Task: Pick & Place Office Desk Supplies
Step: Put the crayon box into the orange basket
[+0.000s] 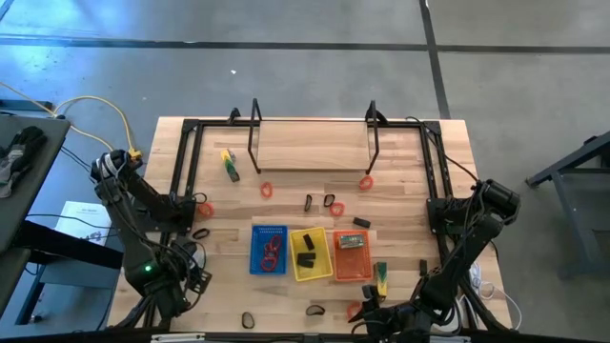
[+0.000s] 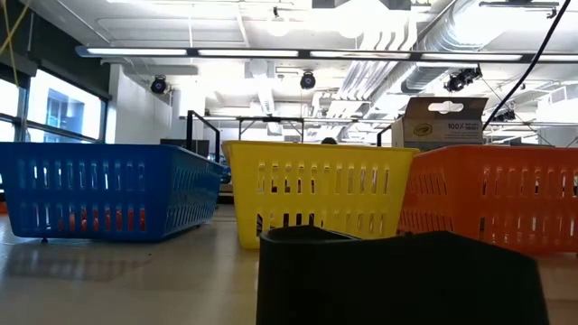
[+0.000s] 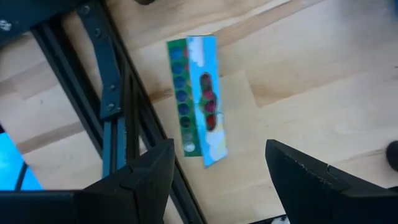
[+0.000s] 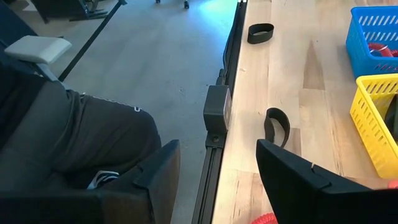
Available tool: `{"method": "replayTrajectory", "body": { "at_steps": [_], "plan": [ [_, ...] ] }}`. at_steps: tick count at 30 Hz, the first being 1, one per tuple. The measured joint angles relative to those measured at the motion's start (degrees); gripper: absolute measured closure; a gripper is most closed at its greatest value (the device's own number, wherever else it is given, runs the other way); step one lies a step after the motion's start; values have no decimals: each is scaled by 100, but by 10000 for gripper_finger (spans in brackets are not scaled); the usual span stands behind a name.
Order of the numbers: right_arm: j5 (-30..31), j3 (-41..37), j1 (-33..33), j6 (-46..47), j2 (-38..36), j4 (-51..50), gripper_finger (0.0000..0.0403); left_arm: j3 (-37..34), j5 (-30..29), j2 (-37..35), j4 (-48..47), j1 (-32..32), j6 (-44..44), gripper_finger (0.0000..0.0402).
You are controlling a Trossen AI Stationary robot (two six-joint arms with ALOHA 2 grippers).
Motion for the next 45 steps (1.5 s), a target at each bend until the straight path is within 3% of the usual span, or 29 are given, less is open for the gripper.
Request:
{"method": "replayTrajectory", "body": {
  "at_steps": [26, 31, 40, 45],
  "plan": [
    [-2, 0, 0, 0, 0, 2, 204, -1022, 92, -153, 738, -6, 346, 165],
    [-2, 0, -2, -1, 0, 2, 204, -1024, 84, -153, 756, -4, 543, 202],
    [-2, 0, 0, 1, 0, 2, 204, -1024, 315, -156, 946, -4, 733, 303],
    [-2, 0, 0, 2, 0, 2, 204, -1024, 326, -158, 966, -4, 926, 316]
  ]
}}
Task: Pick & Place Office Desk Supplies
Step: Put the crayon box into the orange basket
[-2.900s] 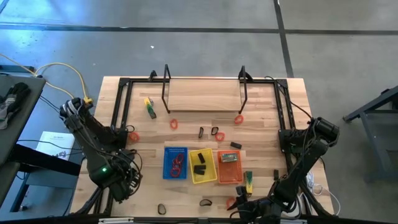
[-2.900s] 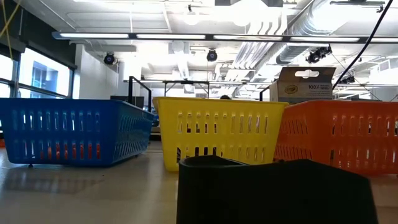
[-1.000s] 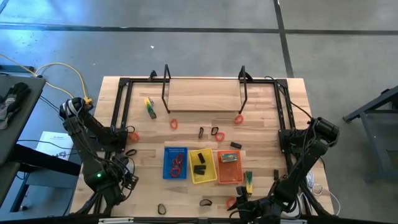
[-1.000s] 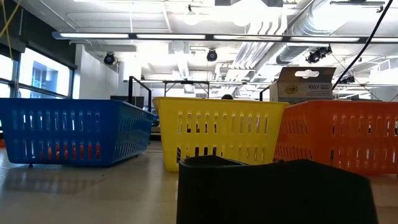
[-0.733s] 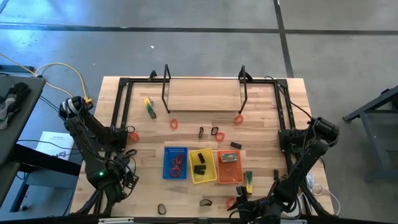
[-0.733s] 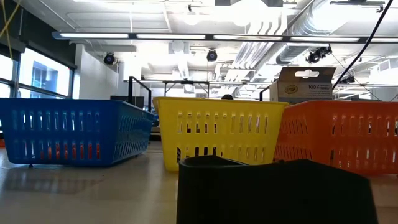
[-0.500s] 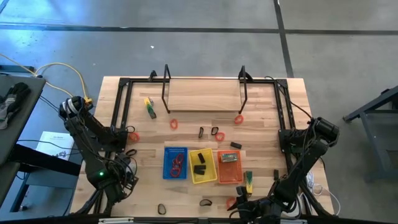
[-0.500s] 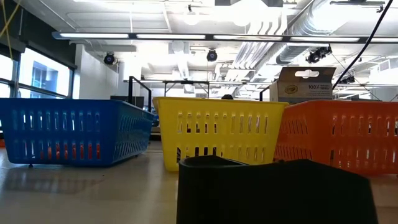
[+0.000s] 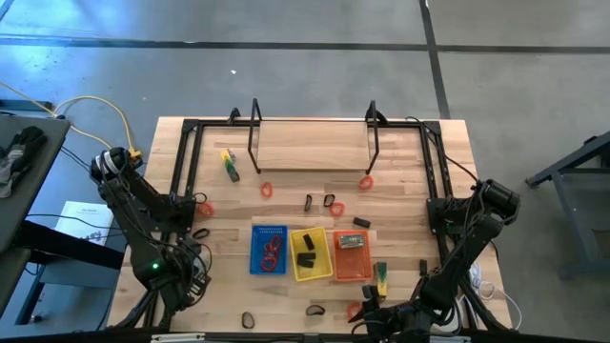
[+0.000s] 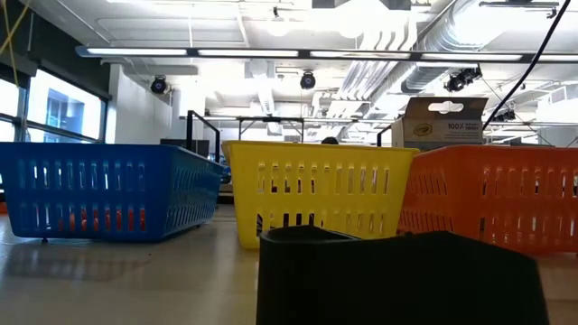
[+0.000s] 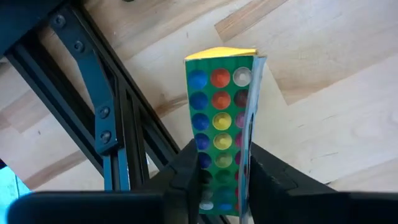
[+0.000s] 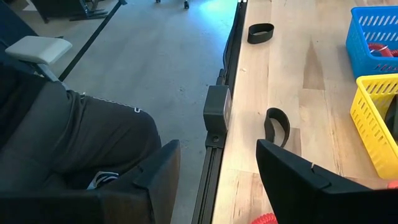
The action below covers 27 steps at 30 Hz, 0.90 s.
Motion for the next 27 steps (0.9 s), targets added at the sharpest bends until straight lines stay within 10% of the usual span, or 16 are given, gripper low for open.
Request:
{"method": "replayTrajectory", "body": {
  "at_steps": [27],
  "plan": [
    [103, 0, -16, -153, 0, 16, 204, 1373, -1769, 4, 1535, 1226, 4446, 309]
  ]
}}
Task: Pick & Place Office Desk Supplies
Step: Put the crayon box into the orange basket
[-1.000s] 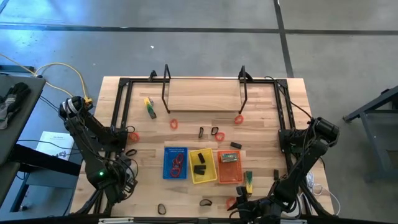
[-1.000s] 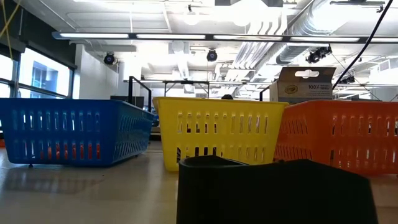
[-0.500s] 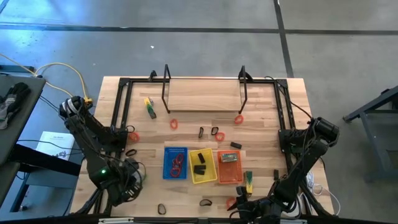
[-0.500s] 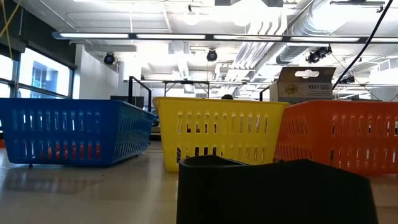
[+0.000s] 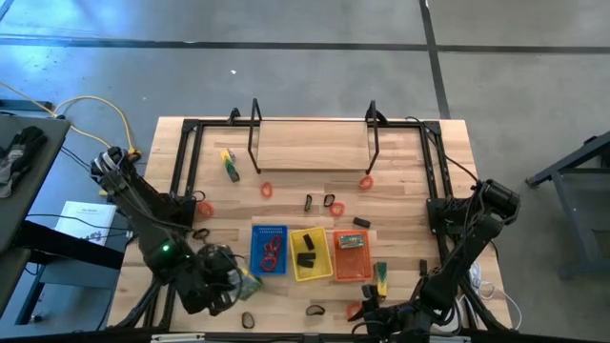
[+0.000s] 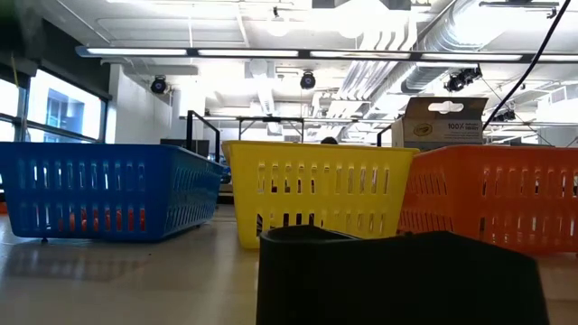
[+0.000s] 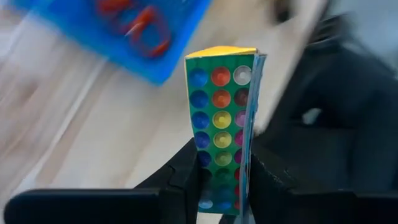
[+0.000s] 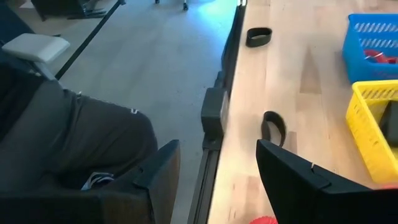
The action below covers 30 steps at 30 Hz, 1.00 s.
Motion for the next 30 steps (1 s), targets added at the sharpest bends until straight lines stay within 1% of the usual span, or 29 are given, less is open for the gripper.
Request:
{"method": "replayTrajectory", "body": {
  "at_steps": [5, 8, 13, 15, 18, 20, 22, 24, 30],
  "plan": [
    [594, 0, -169, -2, 0, 135, 204, 0, -171, 133, 1122, 416, 1688, 309],
    [871, 8, -344, 2, 68, 452, 204, 0, -141, 362, 1604, 678, 2411, 309],
    [961, 3, -624, -285, 271, 923, 204, 0, 224, 876, 2236, 1077, 3350, 309],
    [1034, 4, -721, -304, 312, 1023, 204, 0, 261, 1098, 2498, 1176, 3730, 309],
    [1215, 4, -854, -282, 330, 1067, 204, 0, 280, 1410, 3117, 1272, 4323, 309],
    [1223, 4, -973, -218, 328, 1085, 204, 0, 294, 1594, 3526, 1309, 4673, 309],
    [1162, 2, -1082, -214, 328, 1127, 204, 0, 296, 1727, 3766, 1327, 4994, 309],
    [951, 4, -1182, -249, 328, 1208, 204, 0, 294, 1791, 3835, 1329, 5204, 309],
    [-388, 2, -1538, -310, 328, 1275, 204, 0, 288, 1812, 3920, 1307, 5251, 309]
  ]
}}
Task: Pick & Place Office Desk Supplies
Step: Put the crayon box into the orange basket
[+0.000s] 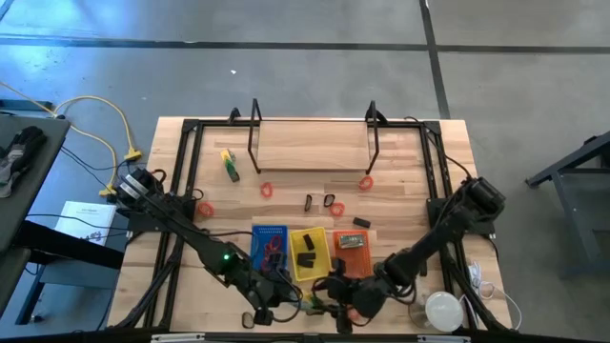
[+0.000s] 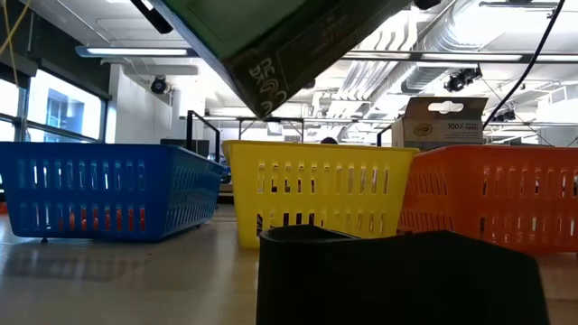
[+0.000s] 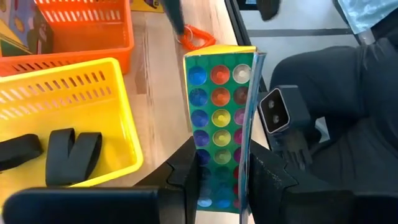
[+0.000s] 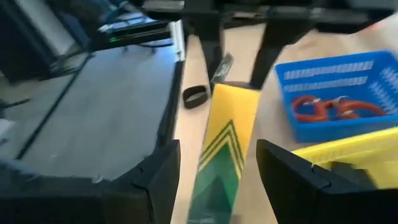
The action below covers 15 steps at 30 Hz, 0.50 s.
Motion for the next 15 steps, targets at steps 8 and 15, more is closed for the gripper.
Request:
{"method": "replayTrajectory", "body": {
  "at_steps": [8, 15],
  "plan": [
    [-292, 0, -201, 7, 0, 89, 169, 0, -2, 0, -17, -26, 2, 309],
    [-630, 0, -427, 198, -4, 223, 129, 0, -7, 0, -15, -24, 127, 309]
  ]
}}
